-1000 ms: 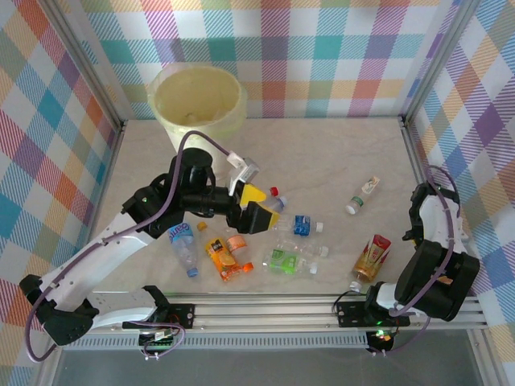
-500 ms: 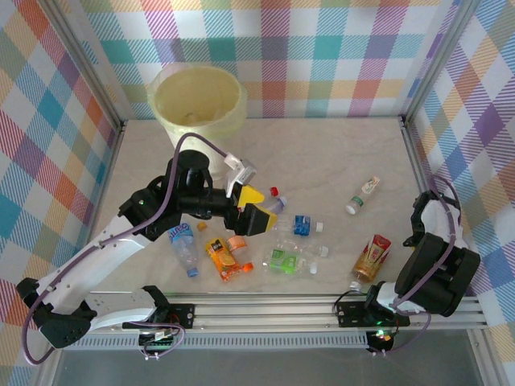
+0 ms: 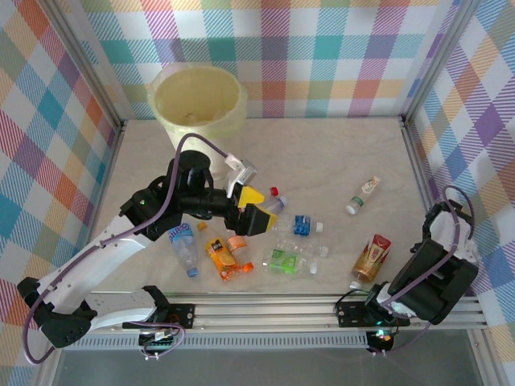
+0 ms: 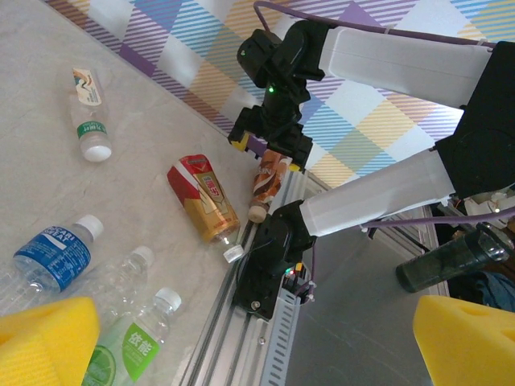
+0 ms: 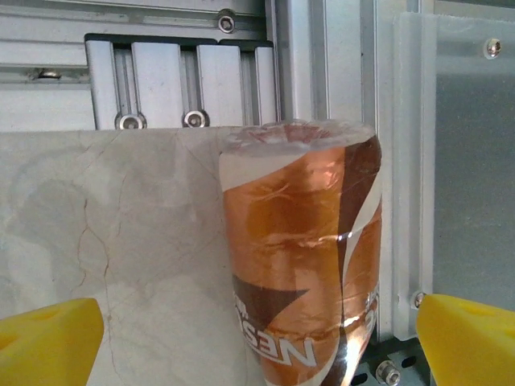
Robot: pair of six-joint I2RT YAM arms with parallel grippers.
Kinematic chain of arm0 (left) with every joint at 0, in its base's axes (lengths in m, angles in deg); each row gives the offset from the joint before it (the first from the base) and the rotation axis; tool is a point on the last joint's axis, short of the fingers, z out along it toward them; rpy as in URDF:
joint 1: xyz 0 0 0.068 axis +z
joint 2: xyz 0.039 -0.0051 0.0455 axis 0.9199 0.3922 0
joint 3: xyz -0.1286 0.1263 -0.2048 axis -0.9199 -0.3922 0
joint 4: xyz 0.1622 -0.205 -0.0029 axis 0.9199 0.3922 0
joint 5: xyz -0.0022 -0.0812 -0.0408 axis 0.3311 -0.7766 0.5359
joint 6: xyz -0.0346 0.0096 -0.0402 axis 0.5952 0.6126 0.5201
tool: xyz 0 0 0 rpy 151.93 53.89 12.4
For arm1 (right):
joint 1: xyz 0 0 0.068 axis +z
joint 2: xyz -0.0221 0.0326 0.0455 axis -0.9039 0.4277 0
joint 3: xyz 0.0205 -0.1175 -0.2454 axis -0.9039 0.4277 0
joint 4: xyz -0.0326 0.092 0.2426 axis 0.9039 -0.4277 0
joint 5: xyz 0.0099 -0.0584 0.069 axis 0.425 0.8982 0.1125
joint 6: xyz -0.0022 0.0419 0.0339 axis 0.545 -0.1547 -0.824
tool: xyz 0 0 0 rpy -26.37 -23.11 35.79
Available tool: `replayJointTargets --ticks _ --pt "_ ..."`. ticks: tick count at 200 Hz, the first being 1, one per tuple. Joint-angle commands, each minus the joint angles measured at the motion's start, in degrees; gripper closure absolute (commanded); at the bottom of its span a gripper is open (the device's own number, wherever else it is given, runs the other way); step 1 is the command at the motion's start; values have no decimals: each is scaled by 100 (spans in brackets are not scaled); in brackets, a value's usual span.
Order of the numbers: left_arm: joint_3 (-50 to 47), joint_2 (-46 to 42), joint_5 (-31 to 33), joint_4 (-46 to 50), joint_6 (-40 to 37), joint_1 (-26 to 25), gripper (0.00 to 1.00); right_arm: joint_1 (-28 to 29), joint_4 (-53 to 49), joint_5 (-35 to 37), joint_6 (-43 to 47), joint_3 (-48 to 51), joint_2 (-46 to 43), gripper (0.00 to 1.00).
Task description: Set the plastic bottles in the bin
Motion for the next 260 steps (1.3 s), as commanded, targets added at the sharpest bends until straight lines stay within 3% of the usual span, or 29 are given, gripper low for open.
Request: replayJointTargets --ticks 1,99,201,260 --pt "-31 14 -40 -150 -68 -79 0 -107 63 -61 168 52 -46 0" --pt "-15 66 -66 -152 -46 -70 0 -580 394 -320 198 300 91 0" --pt "5 95 -49 -113 -64 -78 0 -659 1171 -723 519 707 -156 0" --pt "4 153 -31 -102 -72 -76 0 -661 1772 -1309 691 863 -286 5"
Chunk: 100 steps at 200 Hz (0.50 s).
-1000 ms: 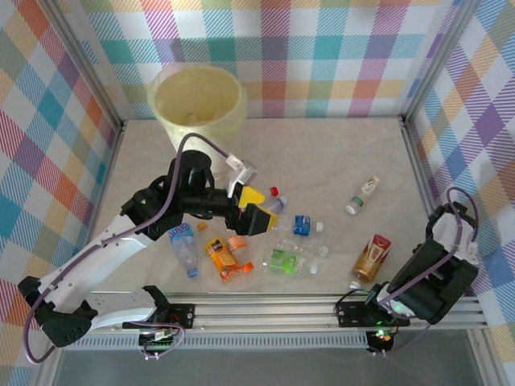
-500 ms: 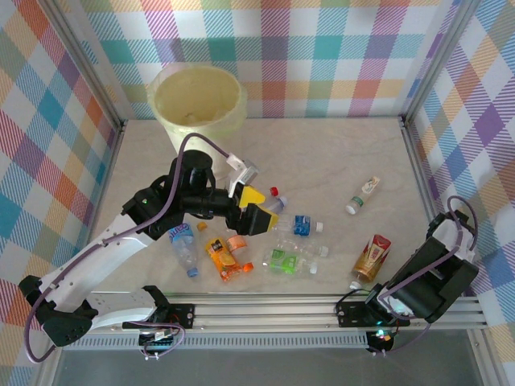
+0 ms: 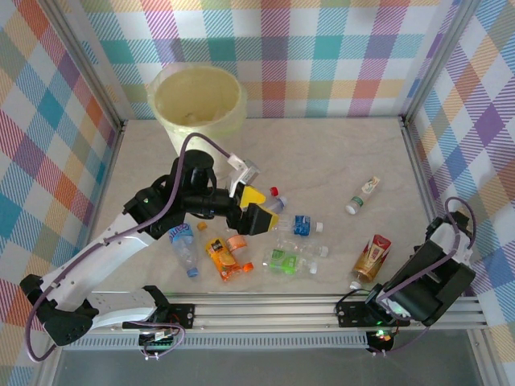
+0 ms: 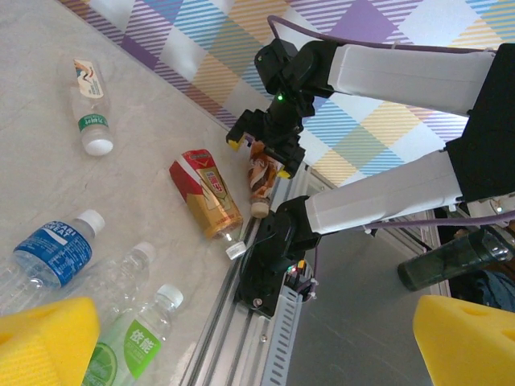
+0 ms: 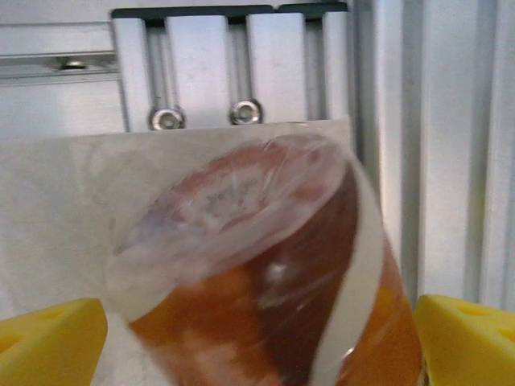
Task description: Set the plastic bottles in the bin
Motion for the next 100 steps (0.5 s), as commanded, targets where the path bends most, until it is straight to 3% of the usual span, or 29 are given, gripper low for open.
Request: replayJointTargets --ticks 1,38,100 --pt "0 36 -33 -104 -72 -76 0 -67 339 -359 153 132 -98 5" --pt "22 175 16 -24 -204 -72 0 -61 849 -860 77 326 27 8" --pt "-4 224 208 20 -209 -81 0 -49 1347 -1064 216 435 203 11"
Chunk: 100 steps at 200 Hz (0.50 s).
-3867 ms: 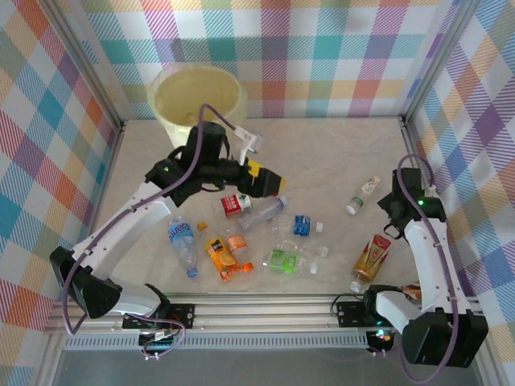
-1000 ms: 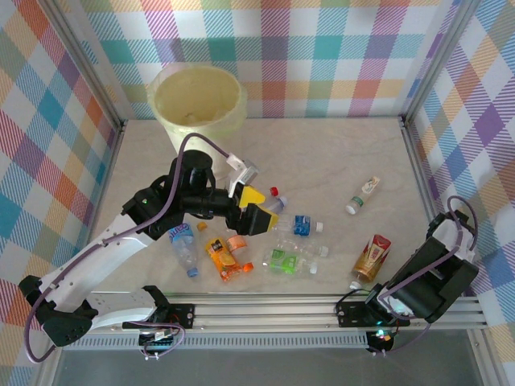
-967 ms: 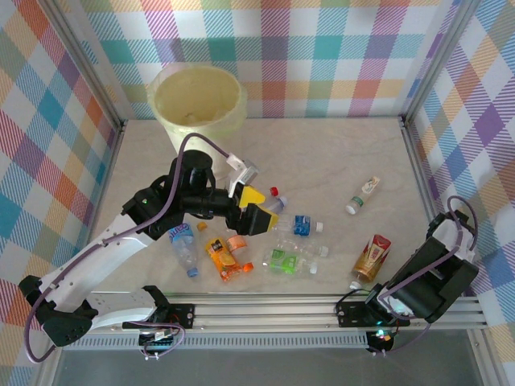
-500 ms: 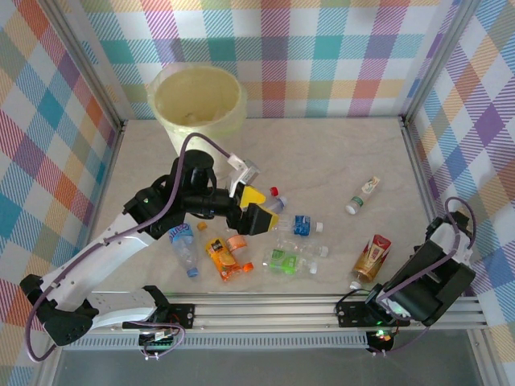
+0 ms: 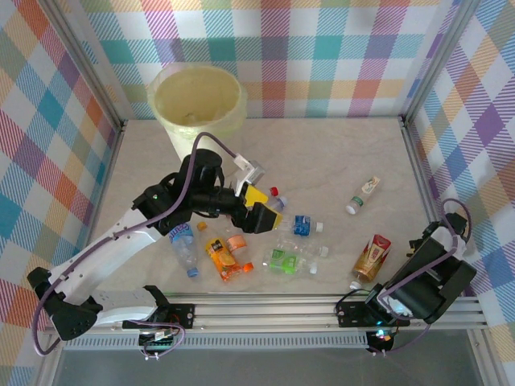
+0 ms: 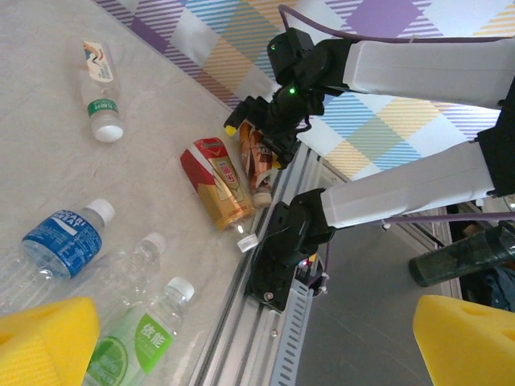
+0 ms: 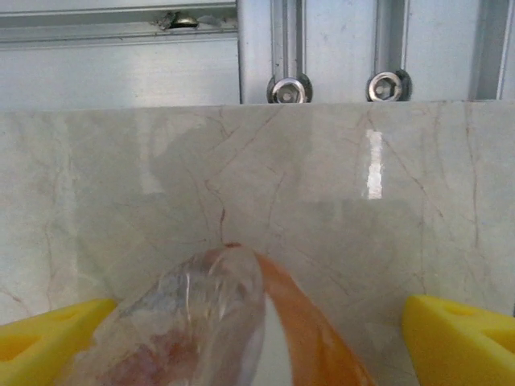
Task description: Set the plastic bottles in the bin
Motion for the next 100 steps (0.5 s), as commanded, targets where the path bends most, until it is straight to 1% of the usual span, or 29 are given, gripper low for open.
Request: replayJointTargets --ticks 1,56,92,100 --pt "-4 -27 90 3 -104 -83 0 -49 371 -257 91 71 21 11" --pt "4 -33 112 59 -143 -73 0 76 782 -692 -89 209 126 15" --pt "2 -31 202 103 -167 -69 0 253 918 -722 -157 159 292 16" --pt "-2 -22 198 103 -168 -77 0 295 928 -729 -163 119 334 14"
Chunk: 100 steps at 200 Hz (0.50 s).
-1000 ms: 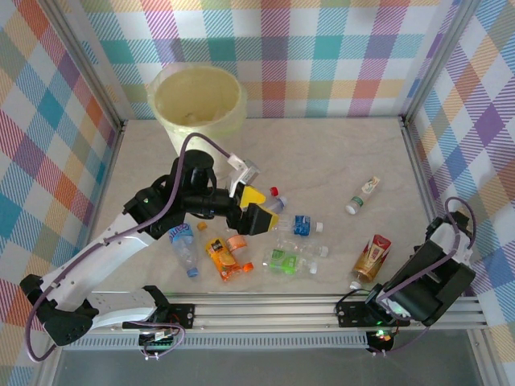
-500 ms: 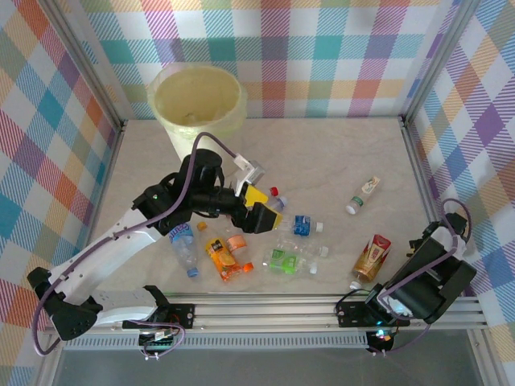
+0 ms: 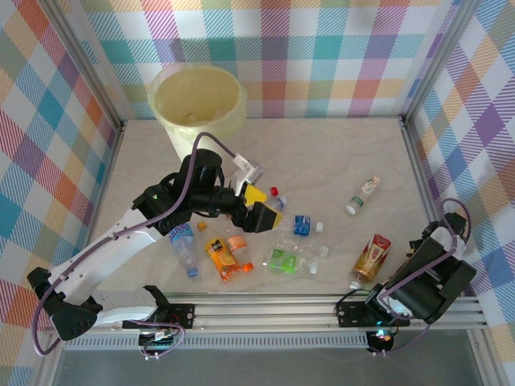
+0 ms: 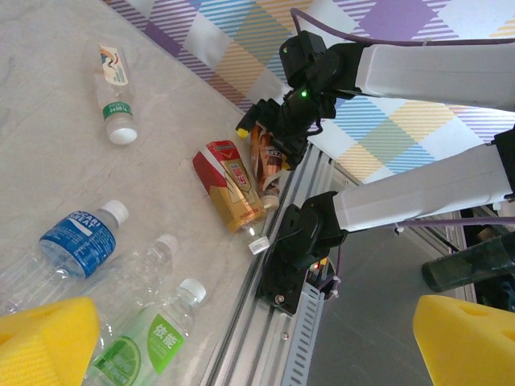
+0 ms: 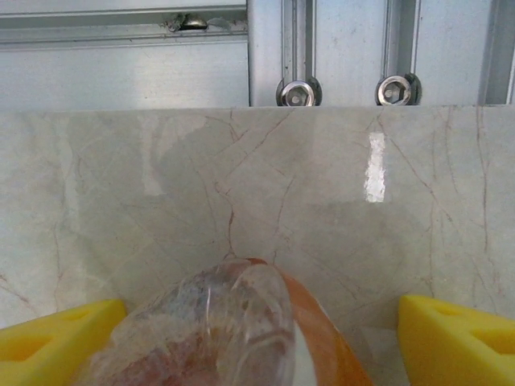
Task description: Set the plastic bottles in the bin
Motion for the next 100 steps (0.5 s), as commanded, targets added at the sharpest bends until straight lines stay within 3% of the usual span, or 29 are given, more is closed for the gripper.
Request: replayJointTargets --ticks 1,100 --pt "2 -21 54 85 -124 -76 0 183 824 -715 -146 78 310 14" --pt "18 78 39 111 -141 -68 0 496 756 -735 -213 -103 173 34"
